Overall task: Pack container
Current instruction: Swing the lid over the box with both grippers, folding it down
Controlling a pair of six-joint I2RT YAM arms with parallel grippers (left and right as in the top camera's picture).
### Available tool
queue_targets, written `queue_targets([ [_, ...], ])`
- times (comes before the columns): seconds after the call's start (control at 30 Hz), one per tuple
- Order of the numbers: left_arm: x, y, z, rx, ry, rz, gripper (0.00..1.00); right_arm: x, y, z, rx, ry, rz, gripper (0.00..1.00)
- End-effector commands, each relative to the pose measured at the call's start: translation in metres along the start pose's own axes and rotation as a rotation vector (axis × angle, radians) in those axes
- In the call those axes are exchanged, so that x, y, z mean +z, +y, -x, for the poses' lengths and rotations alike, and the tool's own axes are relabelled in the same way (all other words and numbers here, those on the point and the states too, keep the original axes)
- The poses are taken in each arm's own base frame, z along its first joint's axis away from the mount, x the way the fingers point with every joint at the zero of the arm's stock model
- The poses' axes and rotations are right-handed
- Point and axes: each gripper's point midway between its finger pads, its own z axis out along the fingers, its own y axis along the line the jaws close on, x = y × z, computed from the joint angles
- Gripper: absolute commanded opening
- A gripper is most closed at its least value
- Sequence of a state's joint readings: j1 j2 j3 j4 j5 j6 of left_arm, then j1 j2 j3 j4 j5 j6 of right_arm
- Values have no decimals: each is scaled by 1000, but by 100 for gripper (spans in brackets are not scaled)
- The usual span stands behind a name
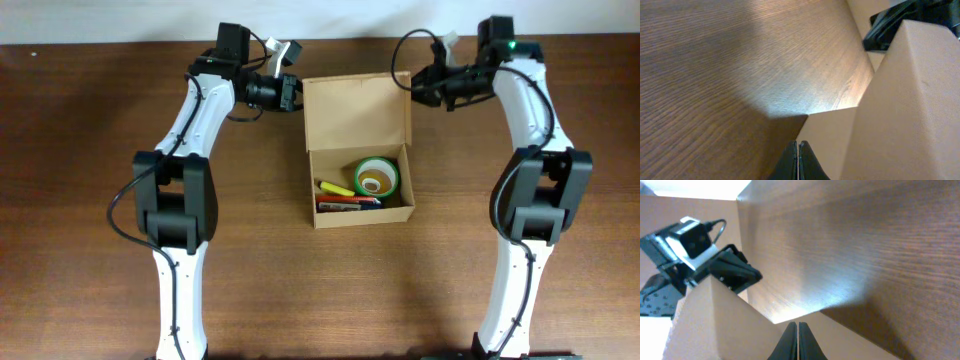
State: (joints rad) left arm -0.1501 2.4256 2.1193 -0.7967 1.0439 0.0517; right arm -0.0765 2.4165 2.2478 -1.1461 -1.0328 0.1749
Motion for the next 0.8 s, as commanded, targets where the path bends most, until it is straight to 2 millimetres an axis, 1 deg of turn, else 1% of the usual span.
queue_targets([
  [0.0, -30, -55, 25, 152, -52, -26, 2, -21, 36, 1, -140, -34, -53, 4],
  [0.1, -33, -68, 17, 176, -13, 32, 2, -24, 45, -7, -167, -14, -87, 4],
  [0.13, -31, -75, 14, 192, 1, 46, 2, -25, 46, -8, -169, -10, -106, 4],
  [0.17, -28, -85, 12, 216, 16, 52, 2, -25, 48, -11, -184, -2, -124, 4],
  [0.3, -15, -114, 1, 254, 66, 66, 2, -27, 57, -20, -197, 22, -146, 4],
  [0.4, -6, -130, -10, 246, 107, 47, 2, -33, 60, -29, -202, 45, -161, 4],
  [0.5, 3, -137, -25, 231, 159, 43, 2, -42, 57, -39, -215, 72, -262, 4],
  [0.57, 8, -134, -38, 227, 214, 94, 2, -51, 63, -46, -242, 79, -336, 4],
  [0.6, 10, -135, -41, 228, 226, 106, 2, -53, 66, -47, -252, 76, -353, 4],
  [0.7, 18, -141, -47, 250, 255, 133, 2, -63, 87, -46, -291, 25, -369, 4],
  [0.77, 19, -144, -52, 268, 274, 176, 2, -75, 98, -49, -316, -8, -401, 4],
])
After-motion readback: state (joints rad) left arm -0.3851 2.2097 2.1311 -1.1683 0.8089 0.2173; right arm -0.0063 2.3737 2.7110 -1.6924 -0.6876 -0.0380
